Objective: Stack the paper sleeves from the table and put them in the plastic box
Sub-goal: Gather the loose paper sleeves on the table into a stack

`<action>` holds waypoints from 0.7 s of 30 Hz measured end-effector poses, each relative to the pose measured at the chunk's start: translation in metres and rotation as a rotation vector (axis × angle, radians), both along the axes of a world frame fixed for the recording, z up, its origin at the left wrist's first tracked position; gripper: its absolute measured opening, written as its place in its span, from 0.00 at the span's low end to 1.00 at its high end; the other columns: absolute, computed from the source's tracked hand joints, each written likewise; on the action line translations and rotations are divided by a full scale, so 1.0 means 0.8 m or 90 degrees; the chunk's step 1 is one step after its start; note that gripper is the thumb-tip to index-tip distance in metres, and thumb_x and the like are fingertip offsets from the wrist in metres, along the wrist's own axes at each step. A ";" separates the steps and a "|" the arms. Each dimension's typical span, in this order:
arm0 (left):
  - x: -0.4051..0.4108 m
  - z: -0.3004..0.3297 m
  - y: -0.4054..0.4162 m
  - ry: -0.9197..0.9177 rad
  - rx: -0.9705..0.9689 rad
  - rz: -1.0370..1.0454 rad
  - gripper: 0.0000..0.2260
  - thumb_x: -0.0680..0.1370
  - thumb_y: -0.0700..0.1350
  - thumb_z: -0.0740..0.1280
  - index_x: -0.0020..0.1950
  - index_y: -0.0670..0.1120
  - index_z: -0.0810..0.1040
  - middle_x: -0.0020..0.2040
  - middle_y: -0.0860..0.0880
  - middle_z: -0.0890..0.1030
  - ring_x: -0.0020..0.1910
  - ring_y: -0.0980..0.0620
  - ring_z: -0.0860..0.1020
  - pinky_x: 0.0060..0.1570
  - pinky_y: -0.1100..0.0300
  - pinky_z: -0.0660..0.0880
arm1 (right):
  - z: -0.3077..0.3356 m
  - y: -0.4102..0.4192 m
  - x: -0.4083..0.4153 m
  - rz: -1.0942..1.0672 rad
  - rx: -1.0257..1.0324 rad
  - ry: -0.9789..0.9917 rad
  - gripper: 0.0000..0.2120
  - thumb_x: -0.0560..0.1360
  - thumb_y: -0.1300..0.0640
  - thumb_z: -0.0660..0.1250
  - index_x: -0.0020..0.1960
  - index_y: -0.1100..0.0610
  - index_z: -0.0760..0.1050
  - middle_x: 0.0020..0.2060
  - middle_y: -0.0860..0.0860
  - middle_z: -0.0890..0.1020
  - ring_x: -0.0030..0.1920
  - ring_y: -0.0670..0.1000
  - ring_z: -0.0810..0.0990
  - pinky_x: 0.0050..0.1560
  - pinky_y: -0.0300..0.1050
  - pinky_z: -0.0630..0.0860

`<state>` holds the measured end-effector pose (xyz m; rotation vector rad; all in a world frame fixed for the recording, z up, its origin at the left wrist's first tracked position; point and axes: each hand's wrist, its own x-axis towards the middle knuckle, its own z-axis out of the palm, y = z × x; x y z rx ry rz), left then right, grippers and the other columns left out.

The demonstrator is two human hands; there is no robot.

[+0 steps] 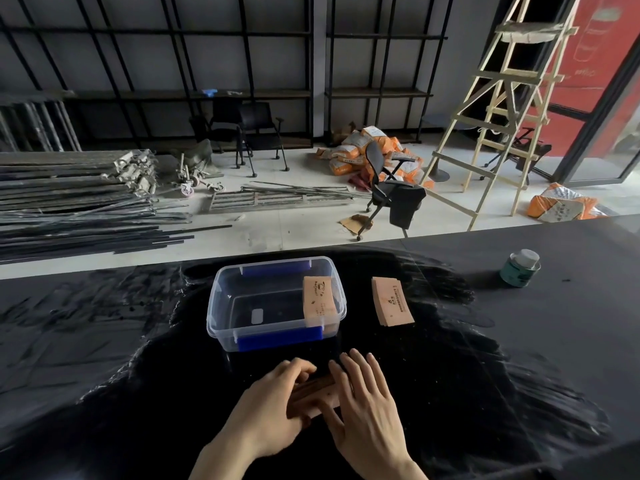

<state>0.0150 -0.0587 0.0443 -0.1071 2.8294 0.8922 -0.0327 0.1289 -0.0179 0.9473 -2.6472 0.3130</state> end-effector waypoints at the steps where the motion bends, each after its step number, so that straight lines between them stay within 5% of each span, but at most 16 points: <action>1: 0.000 -0.003 0.001 0.009 -0.009 0.010 0.24 0.73 0.52 0.74 0.64 0.67 0.68 0.60 0.65 0.77 0.57 0.61 0.80 0.58 0.61 0.79 | 0.000 0.000 0.000 -0.001 -0.007 0.002 0.29 0.77 0.40 0.68 0.70 0.58 0.77 0.67 0.57 0.82 0.71 0.60 0.77 0.72 0.58 0.61; 6: -0.003 -0.011 0.006 0.041 -0.011 0.025 0.18 0.75 0.45 0.72 0.58 0.63 0.72 0.54 0.63 0.82 0.51 0.61 0.82 0.53 0.60 0.81 | 0.000 0.002 -0.003 0.008 -0.003 0.021 0.27 0.78 0.45 0.62 0.71 0.59 0.76 0.67 0.56 0.82 0.71 0.58 0.77 0.72 0.57 0.61; 11: -0.042 -0.001 0.037 0.089 -0.036 -0.041 0.19 0.76 0.51 0.72 0.65 0.63 0.71 0.62 0.62 0.80 0.59 0.58 0.81 0.60 0.63 0.78 | 0.004 0.020 -0.025 -0.035 0.002 0.018 0.27 0.76 0.47 0.63 0.71 0.59 0.77 0.65 0.55 0.83 0.70 0.58 0.78 0.73 0.56 0.60; 14: -0.060 0.006 0.047 0.101 -0.028 -0.025 0.16 0.77 0.57 0.71 0.62 0.62 0.73 0.58 0.63 0.82 0.55 0.60 0.81 0.57 0.63 0.79 | 0.006 0.029 -0.042 -0.024 -0.007 0.028 0.28 0.76 0.48 0.65 0.72 0.59 0.75 0.66 0.55 0.82 0.72 0.56 0.76 0.76 0.55 0.59; 18: -0.074 0.008 0.050 0.115 0.014 0.034 0.14 0.74 0.58 0.73 0.57 0.62 0.75 0.47 0.64 0.84 0.47 0.63 0.82 0.48 0.64 0.80 | 0.019 0.044 -0.058 -0.086 -0.172 -0.046 0.32 0.77 0.45 0.67 0.77 0.57 0.68 0.72 0.49 0.75 0.74 0.50 0.69 0.75 0.48 0.66; 21: -0.076 -0.003 0.054 0.113 0.138 0.102 0.13 0.74 0.53 0.74 0.57 0.61 0.77 0.48 0.63 0.85 0.46 0.66 0.84 0.49 0.63 0.83 | 0.024 0.048 -0.053 -0.226 -0.405 -0.182 0.41 0.73 0.50 0.78 0.79 0.60 0.63 0.70 0.51 0.72 0.67 0.49 0.73 0.60 0.47 0.77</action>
